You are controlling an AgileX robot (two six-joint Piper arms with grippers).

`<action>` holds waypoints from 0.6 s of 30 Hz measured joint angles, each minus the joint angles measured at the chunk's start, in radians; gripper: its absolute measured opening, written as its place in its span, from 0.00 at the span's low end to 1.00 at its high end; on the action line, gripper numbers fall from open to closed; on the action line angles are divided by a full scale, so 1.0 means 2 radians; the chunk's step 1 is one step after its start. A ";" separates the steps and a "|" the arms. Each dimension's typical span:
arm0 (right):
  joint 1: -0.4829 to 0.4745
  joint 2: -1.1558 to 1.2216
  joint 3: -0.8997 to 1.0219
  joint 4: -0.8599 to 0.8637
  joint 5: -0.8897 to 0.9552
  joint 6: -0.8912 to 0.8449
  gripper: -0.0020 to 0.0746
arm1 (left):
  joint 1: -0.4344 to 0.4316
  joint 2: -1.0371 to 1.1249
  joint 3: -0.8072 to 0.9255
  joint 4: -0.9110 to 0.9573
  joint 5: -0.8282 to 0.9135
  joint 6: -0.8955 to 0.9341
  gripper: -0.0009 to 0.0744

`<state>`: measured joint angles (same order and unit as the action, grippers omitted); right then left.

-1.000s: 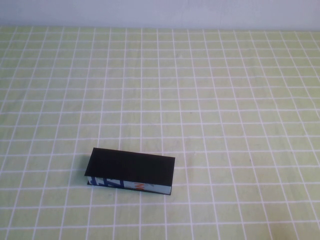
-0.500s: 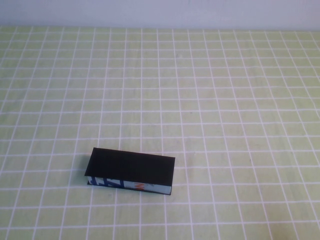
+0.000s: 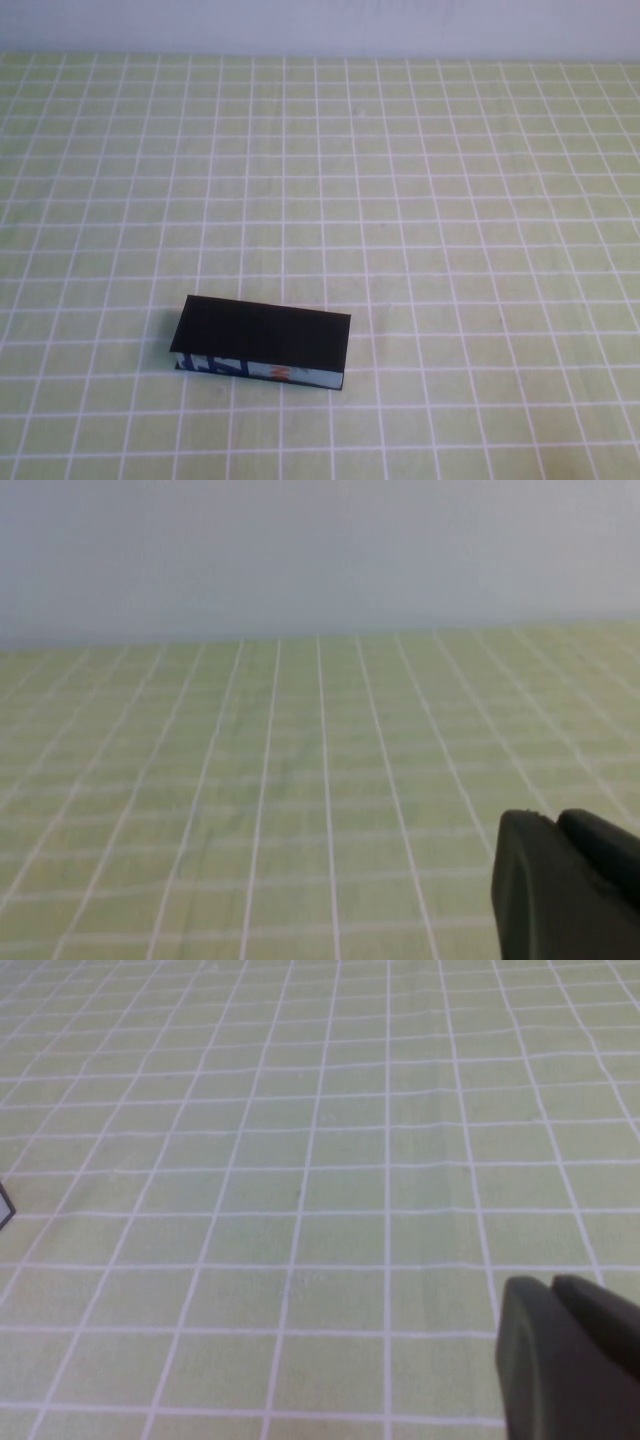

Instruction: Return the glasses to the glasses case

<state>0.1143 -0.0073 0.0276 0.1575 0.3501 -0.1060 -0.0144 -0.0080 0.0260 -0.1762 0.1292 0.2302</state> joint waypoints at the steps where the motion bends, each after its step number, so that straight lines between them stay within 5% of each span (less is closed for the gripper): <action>1: 0.000 0.000 0.000 0.000 0.000 0.001 0.01 | 0.003 0.000 0.000 0.008 0.021 -0.006 0.01; 8: 0.000 -0.001 0.000 0.000 0.000 0.001 0.01 | 0.008 -0.001 0.000 0.032 0.119 -0.032 0.01; 18: 0.000 -0.001 0.000 0.000 0.000 0.001 0.01 | 0.008 -0.001 0.000 0.033 0.129 -0.036 0.01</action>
<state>0.1143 -0.0090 0.0276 0.1575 0.3501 -0.1045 0.0010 -0.0093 0.0260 -0.1099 0.3869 0.1585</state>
